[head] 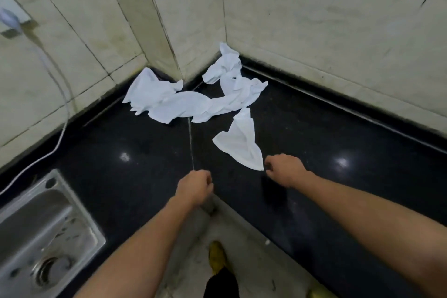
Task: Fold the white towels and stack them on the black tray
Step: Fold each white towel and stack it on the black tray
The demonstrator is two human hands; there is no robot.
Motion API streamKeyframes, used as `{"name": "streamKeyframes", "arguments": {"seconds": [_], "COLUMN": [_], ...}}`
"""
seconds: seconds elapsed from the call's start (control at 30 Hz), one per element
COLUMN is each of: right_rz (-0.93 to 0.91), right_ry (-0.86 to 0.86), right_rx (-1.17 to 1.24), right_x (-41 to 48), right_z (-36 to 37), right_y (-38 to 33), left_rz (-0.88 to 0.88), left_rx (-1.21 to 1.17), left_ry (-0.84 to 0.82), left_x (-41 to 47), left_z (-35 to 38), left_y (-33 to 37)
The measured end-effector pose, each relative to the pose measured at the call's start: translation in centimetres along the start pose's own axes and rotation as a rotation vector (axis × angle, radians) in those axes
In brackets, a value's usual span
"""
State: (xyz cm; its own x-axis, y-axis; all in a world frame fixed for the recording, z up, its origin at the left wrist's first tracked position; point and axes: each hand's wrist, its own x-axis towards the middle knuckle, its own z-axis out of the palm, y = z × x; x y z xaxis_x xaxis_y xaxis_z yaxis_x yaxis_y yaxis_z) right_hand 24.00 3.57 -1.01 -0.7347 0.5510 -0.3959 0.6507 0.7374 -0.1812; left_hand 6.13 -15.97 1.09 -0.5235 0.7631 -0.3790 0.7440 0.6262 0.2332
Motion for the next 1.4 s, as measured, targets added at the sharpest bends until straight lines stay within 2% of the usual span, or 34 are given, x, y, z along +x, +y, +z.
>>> {"name": "streamKeyframes", "arguments": {"seconds": [0.17,0.27,0.47,0.6,0.73,0.8,0.93,1.0,1.1,1.2,1.3,1.4], "right_rz": [0.114,0.133,0.178,0.21,0.233,0.28,0.413,0.442,0.459,0.45,0.525,0.641], "right_ry": [-0.02,-0.009,-0.033,-0.049,-0.076,-0.016,0.222,0.25,0.199,0.092,0.095,0.155], "right_rx": [0.033,0.053,0.053,0.068,0.193,0.281,0.504,0.562,0.584,0.52,0.564,0.698], "right_x": [2.0,2.8,5.0,6.3,7.1,8.0,12.0,14.6,17.9,19.9,20.0,18.9], "right_z": [1.0,1.5,2.5,3.7,3.6,2.6,0.1,-0.6,-1.3,-1.2,-0.7,-0.4], "right_y": [-3.1,-4.3,-4.9,-4.7,-3.8,-2.9,-1.4,-1.2,-1.6,-2.4,-2.6,-1.6], "left_rz": [0.12,0.145,0.067,0.027,-0.011,-0.01,-0.001,0.007,0.103,0.381,0.561,0.576], "left_rx": [0.017,-0.054,-0.267,-0.279,-0.21,-0.171,-0.094,-0.066,0.045,0.185,0.306,0.32], "left_ry": [-0.085,-0.077,-0.092,-0.143,-0.172,-0.183,-0.22,-0.227,-0.098,0.049,-0.05,-0.165], "left_x": [6.3,10.4,17.3,19.5,19.6,19.4,18.5,17.8,17.2,17.8,18.9,19.6], "left_z": [-1.9,-2.4,-1.3,0.0,0.9,1.0,1.0,0.9,0.6,0.6,0.7,0.8], "left_y": [-3.1,-3.5,-2.1,-1.1,-0.9,-0.9,-1.3,-1.8,-2.4,-2.6,-2.5,-2.8]}}
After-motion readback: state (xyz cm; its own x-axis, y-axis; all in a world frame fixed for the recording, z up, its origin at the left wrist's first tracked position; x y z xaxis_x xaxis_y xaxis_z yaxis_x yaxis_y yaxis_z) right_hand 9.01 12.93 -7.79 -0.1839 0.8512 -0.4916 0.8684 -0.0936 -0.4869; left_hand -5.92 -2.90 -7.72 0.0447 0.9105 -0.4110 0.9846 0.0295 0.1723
